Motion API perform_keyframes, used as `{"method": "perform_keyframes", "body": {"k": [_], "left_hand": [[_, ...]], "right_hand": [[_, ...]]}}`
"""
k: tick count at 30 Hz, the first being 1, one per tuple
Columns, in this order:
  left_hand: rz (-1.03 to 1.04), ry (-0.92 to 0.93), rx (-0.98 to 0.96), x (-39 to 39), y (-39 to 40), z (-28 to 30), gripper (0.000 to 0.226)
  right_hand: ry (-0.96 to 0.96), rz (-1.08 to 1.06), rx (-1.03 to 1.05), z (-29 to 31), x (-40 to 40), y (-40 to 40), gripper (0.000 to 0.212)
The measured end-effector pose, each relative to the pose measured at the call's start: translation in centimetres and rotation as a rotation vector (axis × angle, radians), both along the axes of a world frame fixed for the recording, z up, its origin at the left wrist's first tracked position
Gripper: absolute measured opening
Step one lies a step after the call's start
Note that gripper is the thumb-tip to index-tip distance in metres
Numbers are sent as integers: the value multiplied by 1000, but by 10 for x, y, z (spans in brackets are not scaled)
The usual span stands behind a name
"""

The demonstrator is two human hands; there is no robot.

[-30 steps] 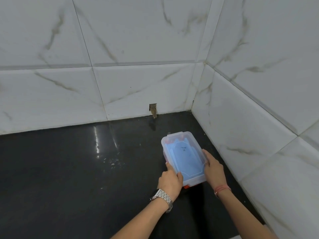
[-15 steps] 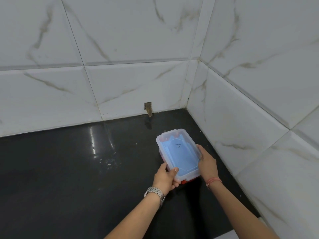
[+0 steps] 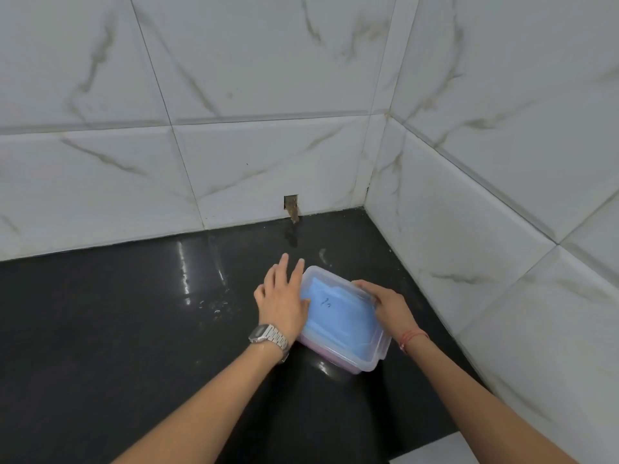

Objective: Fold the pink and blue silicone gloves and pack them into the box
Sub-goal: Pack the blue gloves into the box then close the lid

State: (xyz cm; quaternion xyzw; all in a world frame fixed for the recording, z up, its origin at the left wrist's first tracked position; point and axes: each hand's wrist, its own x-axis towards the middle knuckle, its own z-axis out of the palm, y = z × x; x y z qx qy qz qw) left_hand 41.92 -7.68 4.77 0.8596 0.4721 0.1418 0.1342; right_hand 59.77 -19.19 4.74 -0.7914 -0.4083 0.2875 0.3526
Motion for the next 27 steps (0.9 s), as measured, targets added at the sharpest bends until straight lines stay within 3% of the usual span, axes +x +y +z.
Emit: {"method": "perform_keyframes", "body": {"k": [5,9,14,18,22,24,27], "left_hand": [[-335,234,-37,7,23,2,48],[-318,286,-183,7,32,0,35],[-137,94,-360,6,27,-12,33],[84,-68,-511,15,16,-17,34],[270,-390,-881,34,-2,-13,34],[328,-548,-1078,43,-16,-10,28],[321,-641,-1235,43,-25,-10,18]], "right_hand": [[-122,224,-11,8,-8,20,45],[-339,219,-23,7,-18,36,51],[-281,-86,77,4,-21,18,45],[-75,-342,140,-6,-20,-15,58],[195,-440,204,-17,-26,-35,69],[255,-452,167,-18,-24,-39,64],[279,-521,123,-18,-10,-47,41]]}}
